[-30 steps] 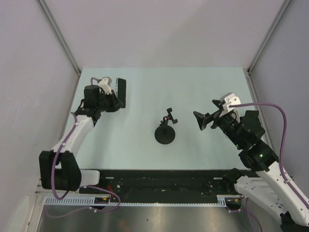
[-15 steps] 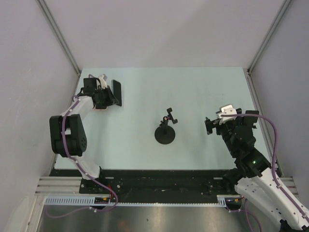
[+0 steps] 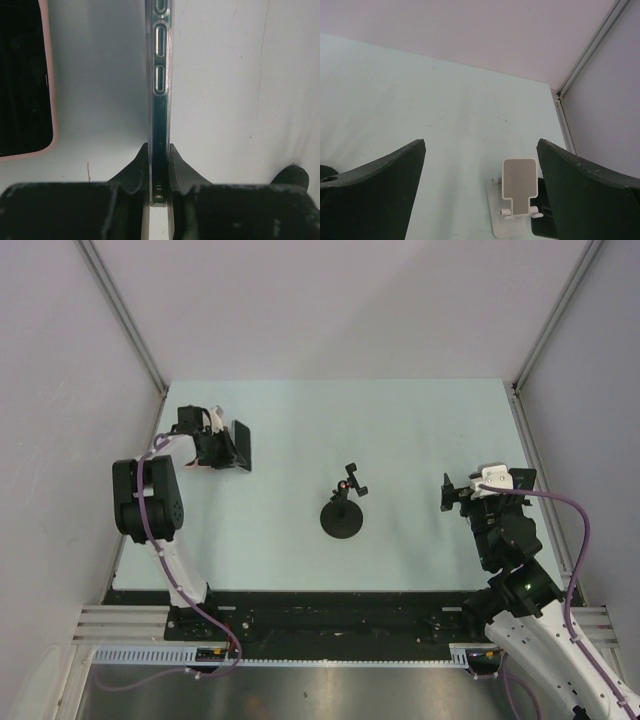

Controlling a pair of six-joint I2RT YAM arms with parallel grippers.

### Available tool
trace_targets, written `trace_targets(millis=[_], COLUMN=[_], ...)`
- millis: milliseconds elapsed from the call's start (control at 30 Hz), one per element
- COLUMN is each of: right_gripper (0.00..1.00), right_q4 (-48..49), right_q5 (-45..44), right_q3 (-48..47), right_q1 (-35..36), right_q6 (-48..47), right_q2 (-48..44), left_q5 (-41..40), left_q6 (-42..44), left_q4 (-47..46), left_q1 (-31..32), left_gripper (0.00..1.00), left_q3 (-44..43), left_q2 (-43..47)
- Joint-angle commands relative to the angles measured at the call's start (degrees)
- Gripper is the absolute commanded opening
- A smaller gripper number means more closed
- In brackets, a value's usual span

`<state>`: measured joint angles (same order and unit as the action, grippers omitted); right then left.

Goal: Remove the phone from the phone stand

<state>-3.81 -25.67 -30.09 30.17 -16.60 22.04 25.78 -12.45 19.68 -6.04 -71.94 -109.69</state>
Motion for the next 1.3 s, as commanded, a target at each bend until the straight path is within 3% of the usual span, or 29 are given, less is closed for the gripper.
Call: trace_targets(millis=[0, 233, 433, 533, 567, 667, 767, 967, 1133, 1267], right_gripper=[0.98, 0.98, 0.98, 0.98, 0.98, 0.98, 0.98, 0.98, 0.98, 0.98], right_q4=[3.2, 3.29, 3.29, 3.2, 3.2, 3.29, 3.2, 3.2, 3.2, 3.2], right_q5=[0.71, 1.76, 2.03, 2.03, 2.2, 2.29, 2.47, 3.17, 3.43, 3.7], right_q3=[0.55, 0.73, 0.73, 0.73, 0.82, 0.73, 0.82, 0.91, 0.91, 0.91], right_q1=[-1.17, -1.52, -1.61, -1.61, -1.61, -1.61, -1.61, -1.61, -1.52, -1.52], right_q6=[0.6, 0.96, 1.04, 0.96, 0.96, 0.96, 1.04, 1.13, 1.13, 1.04], right_q2=[-0.77, -0.33, -0.51, -0.33, -0.25, -0.16, 0.02, 0.28, 0.55, 0.72], left_q5=[1.73, 1.99, 5.07, 4.02, 3.67, 1.21, -1.69, -5.47, -7.41, -9.69], left_q6=[2.34, 3.22, 3.31, 3.57, 3.66, 4.27, 4.54, 4.98, 5.15, 4.89], left_q4=[-1.49, -0.96, -0.35, -0.08, 0.09, 0.44, 0.62, 1.06, 0.97, 1.06], left_q1=[-0.28, -0.72, -0.72, -0.81, -0.73, -0.81, -0.73, -0.72, -0.38, 1.29], left_gripper=[0.06, 0.08, 0.01, 0.07, 0.17, 0.33, 0.43, 0.51, 0.51, 0.66], left_q3=[-3.73, -4.61, -5.49, -5.66, -5.67, -5.58, -5.4, -5.14, -4.88, -4.61], left_q2=[-0.61, -1.84, -2.63, -2.55, -2.46, -1.67, -0.88, 0.88, 1.58, 2.63])
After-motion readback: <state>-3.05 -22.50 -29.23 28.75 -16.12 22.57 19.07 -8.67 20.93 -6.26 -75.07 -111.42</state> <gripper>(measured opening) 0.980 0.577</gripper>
